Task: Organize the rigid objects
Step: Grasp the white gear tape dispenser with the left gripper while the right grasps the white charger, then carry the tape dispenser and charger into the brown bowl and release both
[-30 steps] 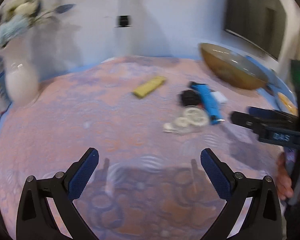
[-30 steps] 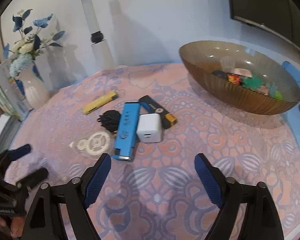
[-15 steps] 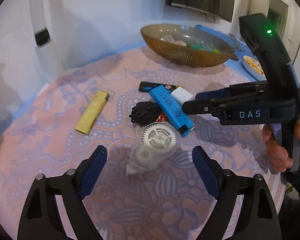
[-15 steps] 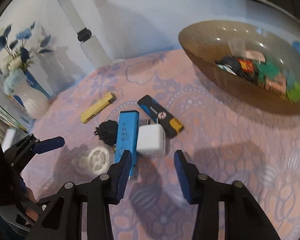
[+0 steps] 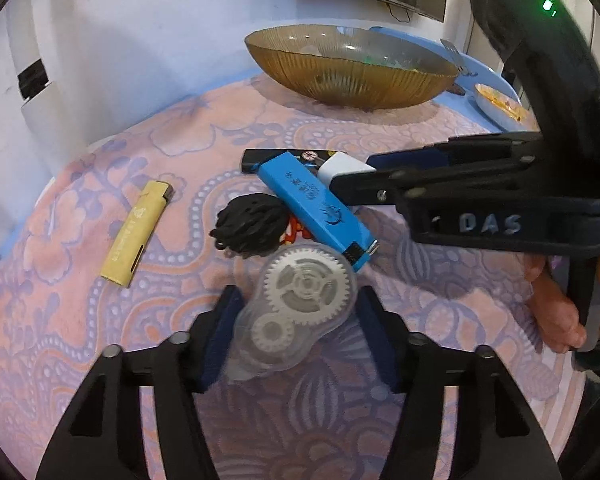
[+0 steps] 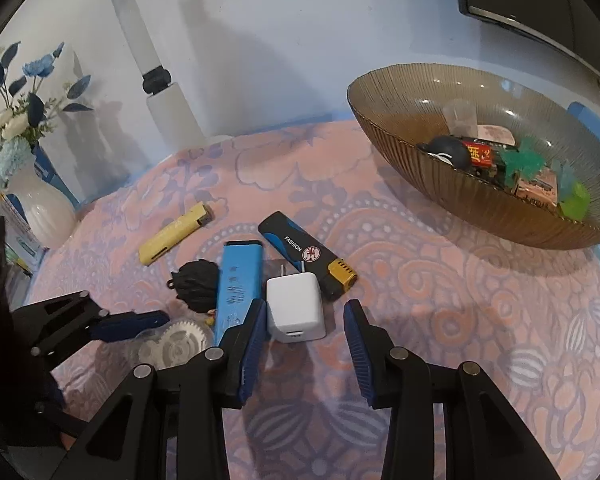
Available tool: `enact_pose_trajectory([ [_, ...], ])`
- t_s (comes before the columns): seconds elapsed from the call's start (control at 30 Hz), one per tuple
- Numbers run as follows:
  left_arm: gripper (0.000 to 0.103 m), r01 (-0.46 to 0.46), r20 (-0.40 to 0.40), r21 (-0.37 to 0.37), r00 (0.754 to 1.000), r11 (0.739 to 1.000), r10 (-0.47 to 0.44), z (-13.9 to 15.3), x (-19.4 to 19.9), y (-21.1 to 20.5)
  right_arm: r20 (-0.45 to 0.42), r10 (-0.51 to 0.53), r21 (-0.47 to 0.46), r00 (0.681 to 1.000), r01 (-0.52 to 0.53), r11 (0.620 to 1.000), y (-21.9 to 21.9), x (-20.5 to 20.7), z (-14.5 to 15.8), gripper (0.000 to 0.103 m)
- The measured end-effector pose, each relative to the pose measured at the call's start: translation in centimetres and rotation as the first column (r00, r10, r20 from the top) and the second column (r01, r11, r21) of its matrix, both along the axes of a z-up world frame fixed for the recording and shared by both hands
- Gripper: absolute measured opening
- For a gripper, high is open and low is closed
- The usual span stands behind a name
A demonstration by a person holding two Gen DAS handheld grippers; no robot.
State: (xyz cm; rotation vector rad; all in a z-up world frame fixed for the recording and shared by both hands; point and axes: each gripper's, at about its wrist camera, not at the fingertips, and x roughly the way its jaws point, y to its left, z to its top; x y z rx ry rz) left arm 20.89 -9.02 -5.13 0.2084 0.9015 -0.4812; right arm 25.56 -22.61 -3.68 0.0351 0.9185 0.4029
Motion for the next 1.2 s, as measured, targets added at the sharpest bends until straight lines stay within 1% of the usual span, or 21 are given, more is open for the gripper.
enact_pose_trajectory([
  [0.1, 0.055, -0.002, -0.004, -0.022, 1.0, 1.0, 0.002, 0.1, -0.1, 0.6, -0.012, -0.004, -0.044, 1.0, 0.004, 0.999, 0.7, 0.3, -0.4, 0.039],
  [0.2, 0.055, -0.005, 0.012, 0.013, 1.0, 1.0, 0.005, 0.0, -0.2, 0.0, -0.002, 0.005, -0.064, 1.0, -0.005, 0.998, 1.1, 0.4, -0.5, 0.038],
  [0.27, 0.055, -0.009, 0.023, 0.029, 1.0, 1.0, 0.009, 0.0, -0.3, -0.3, 0.001, 0.019, -0.054, 1.0, -0.019, 0.998, 1.2, 0.6, -0.5, 0.028],
  [0.33, 0.055, -0.019, 0.015, 0.025, 1.0, 1.0, 0.018, 0.1, -0.4, -0.2, 0.004, 0.03, -0.052, 1.0, -0.03, 0.998, 1.3, 0.4, -0.4, 0.027],
  [0.37, 0.055, -0.032, 0.006, 0.015, 0.999, 0.999, 0.032, 0.2, -0.6, 0.0, 0.002, 0.033, -0.048, 0.999, -0.032, 0.998, 1.2, 0.3, -0.4, 0.027],
  [0.43, 0.055, -0.057, 0.001, 0.0, 0.998, 0.998, 0.057, 0.3, -1.5, 0.6, -0.026, 0.032, -0.007, 0.999, -0.032, 0.999, 0.5, -0.1, -0.4, 0.027],
  [0.47, 0.055, -0.079, -0.001, -0.012, 0.997, 0.997, 0.079, 0.5, -2.3, 0.9, -0.051, 0.025, 0.035, 0.998, -0.023, 0.999, -0.4, -0.5, -0.4, 0.027],
  [0.53, 0.055, -0.132, -0.015, -0.047, 0.991, 0.99, 0.132, 0.9, -3.8, 1.6, -0.062, 0.028, 0.071, 0.998, -0.023, 0.997, -1.7, -1.6, -0.3, 0.027],
  [0.6, 0.055, -0.189, -0.044, -0.098, 0.982, 0.977, 0.185, 1.4, -5.7, 2.0, -0.061, 0.04, 0.069, 0.997, -0.036, 0.997, -2.8, -3.3, -0.4, 0.027],
  [0.67, 0.055, -0.218, -0.029, -0.122, 0.976, 0.968, 0.216, 2.0, -7.8, 1.7, -0.067, 0.065, 0.048, 0.996, -0.062, 0.997, -3.4, -4.8, -0.6, 0.027],
  [0.73, 0.055, -0.265, -0.006, -0.072, 0.964, 0.962, 0.265, 2.0, -9.1, 0.9, -0.064, 0.099, 0.018, 0.993, -0.098, 0.995, -3.5, -6.3, -0.7, 0.027],
  [0.8, 0.055, -0.32, 0.004, -0.004, 0.947, 0.947, 0.32, 1.4, -9.3, 0.2, -0.046, 0.124, -0.018, 0.991, -0.125, 0.992, -3.4, -7.7, -0.4, 0.027],
  [0.87, 0.055, -0.359, -0.008, 0.047, 0.933, 0.932, 0.36, 0.3, -8.9, -0.2, -0.028, 0.145, -0.059, 0.989, -0.147, 0.987, -3.1, -8.9, -0.4, 0.027],
  [0.9, 0.056, -0.365, -0.029, 0.044, 0.93, 0.93, 0.367, 0.0, -8.8, 0.0, -0.028, 0.149, -0.074, 0.988, -0.151, 0.986, -2.9, -9.1, -0.6, 0.027],
  [0.93, 0.057, -0.377, -0.027, 0.028, 0.926, 0.926, 0.377, 0.0, -9.0, 0.2, -0.028, 0.152, -0.097, 0.988, -0.154, 0.983, -2.8, -9.5, -0.8, 0.027],
  [0.97, 0.066, -0.374, -0.049, 0.015, 0.926, 0.927, 0.375, 0.2, -9.2, 0.4, -0.027, 0.156, -0.11, 0.987, -0.158, 0.981, -3.1, -9.9, -0.8, 0.027],
  [1.0, 0.074, -0.361, -0.091, -0.009, 0.929, 0.933, 0.358, 0.3, -9.3, 0.6, -0.029, 0.165, -0.12, 0.986, -0.167, 0.979, -3.2, -10.2, -0.7, 0.028],
  [1.03, 0.075, -0.347, -0.115, -0.033, 0.933, 0.937, 0.341, 0.5, -9.6, 0.7, -0.033, 0.175, -0.122, 0.984, -0.177, 0.977, -3.3, -10.5, -0.6, 0.031],
  [1.07, 0.075, -0.321, -0.132, -0.069, 0.941, 0.945, 0.31, 0.8, -10.2, 0.8, -0.035, 0.186, -0.116, 0.982, -0.189, 0.975, -3.5, -10.8, -0.5, 0.034],
  [1.13, 0.075, -0.275, -0.132, -0.098, 0.956, 0.956, 0.261, 1.1, -11.4, 0.4, -0.033, 0.192, -0.106, 0.981, -0.195, 0.975, -3.9, -11.0, -0.3, 0.047],
  [1.2, 0.075, -0.237, -0.136, -0.114, 0.966, 0.965, 0.222, 1.2, -12.3, -0.2, -0.028, 0.193, -0.102, 0.981, -0.195, 0.976, -4.1, -11.1, -0.3, 0.057],
])
